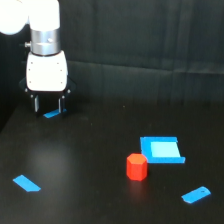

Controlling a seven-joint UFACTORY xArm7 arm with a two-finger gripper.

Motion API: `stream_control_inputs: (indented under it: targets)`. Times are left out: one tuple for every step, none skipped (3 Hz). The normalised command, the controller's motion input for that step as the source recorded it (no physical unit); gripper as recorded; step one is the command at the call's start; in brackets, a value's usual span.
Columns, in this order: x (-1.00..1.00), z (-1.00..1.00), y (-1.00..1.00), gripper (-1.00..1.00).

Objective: Pick up the red object from the table

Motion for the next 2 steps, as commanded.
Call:
stream_control_inputs:
  targets:
    - [0.0, -0.02, -0.11, 0.97]
    - [0.7, -0.2, -0.82, 0.91]
